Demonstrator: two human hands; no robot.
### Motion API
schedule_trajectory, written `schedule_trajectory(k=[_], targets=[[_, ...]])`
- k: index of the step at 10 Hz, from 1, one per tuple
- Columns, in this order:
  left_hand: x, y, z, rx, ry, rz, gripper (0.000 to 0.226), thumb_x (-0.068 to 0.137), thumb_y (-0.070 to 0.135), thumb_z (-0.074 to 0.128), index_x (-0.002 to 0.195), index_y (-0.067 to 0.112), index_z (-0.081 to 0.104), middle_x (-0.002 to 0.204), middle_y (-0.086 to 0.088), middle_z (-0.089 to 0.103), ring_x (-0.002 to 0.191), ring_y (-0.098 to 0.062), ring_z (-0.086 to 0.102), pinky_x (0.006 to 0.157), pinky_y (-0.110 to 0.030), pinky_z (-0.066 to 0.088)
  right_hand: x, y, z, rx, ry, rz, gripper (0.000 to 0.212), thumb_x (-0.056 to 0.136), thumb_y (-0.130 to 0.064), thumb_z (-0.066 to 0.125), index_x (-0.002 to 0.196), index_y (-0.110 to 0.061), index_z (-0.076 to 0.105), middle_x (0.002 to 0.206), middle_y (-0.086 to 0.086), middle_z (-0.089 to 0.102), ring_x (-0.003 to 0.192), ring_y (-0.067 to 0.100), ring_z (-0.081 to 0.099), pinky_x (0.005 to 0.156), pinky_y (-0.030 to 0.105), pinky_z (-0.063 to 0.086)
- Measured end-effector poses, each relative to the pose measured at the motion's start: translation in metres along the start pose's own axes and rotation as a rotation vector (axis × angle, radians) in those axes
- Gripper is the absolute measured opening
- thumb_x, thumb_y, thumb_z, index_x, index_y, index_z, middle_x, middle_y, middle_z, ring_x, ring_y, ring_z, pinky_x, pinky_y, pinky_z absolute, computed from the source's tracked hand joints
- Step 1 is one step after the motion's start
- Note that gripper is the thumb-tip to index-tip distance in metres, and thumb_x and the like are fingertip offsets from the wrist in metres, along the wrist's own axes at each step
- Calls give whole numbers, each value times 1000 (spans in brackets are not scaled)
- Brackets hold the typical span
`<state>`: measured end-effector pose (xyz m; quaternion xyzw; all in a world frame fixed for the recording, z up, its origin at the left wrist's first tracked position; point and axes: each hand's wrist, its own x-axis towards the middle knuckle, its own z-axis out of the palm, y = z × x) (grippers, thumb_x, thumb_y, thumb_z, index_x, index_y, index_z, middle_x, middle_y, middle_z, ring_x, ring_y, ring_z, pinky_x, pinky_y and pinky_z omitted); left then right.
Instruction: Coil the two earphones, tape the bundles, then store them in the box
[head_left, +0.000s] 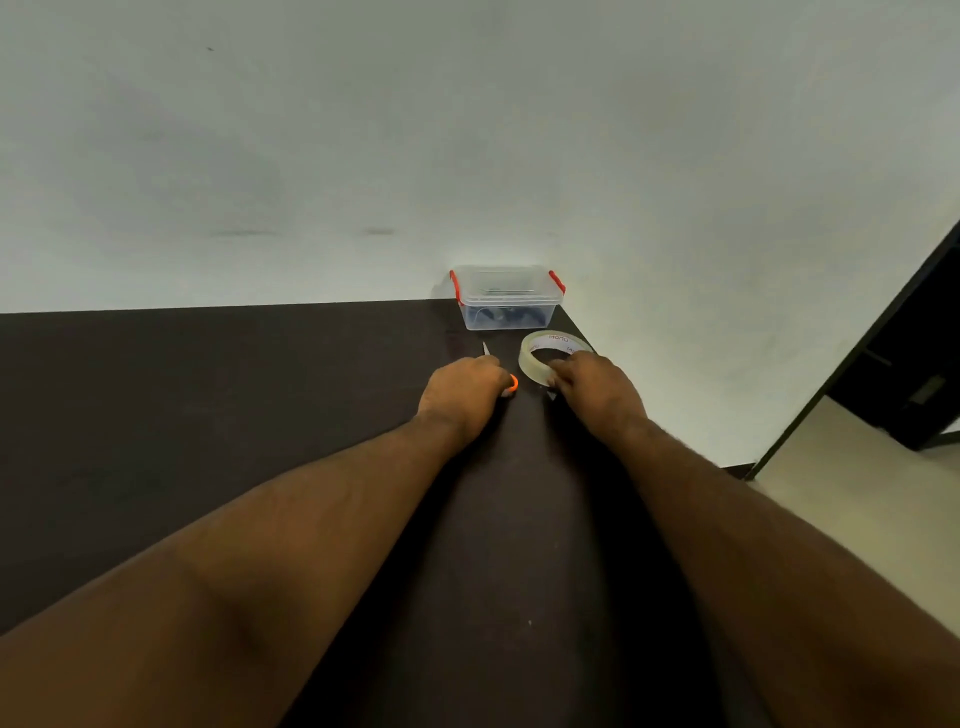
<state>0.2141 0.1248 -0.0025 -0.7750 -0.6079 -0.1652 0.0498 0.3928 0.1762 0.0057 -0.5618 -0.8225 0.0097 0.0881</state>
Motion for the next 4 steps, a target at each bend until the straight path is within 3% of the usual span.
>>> schedule_trajectory(k=[1,2,3,4], targets=[[4,-3,8,-66,15,-56,26,99,30,46,101,18,69,102,-3,61,96,-24,56,74,-35,49,7,4,5,10,21,-17,38,101,-21,43,137,-17,52,141,8,53,126,29,50,109,36,37],[2,-4,10,-73,15,-61,25,99,31,47,108,22,68,105,-4,58,97,-24,54,70,-33,45,11,8,10,65,3,-42,44,99,-8,39,142,-14,45,150,6,42,138,26,38,116,35,26],[-3,-2,6,-96,6,-90,27,99,32,48,120,24,62,112,-4,54,101,-24,53,70,-33,45,7,11,6,152,-80,-26,60,95,6,37,150,-17,31,159,4,24,146,24,21,118,33,13],[-11,0,4,-123,14,-124,32,98,29,49,129,21,54,124,-4,50,107,-23,51,78,-36,50,0,13,4,188,-36,16,72,90,13,37,153,-18,20,162,2,12,149,22,8,118,33,7]])
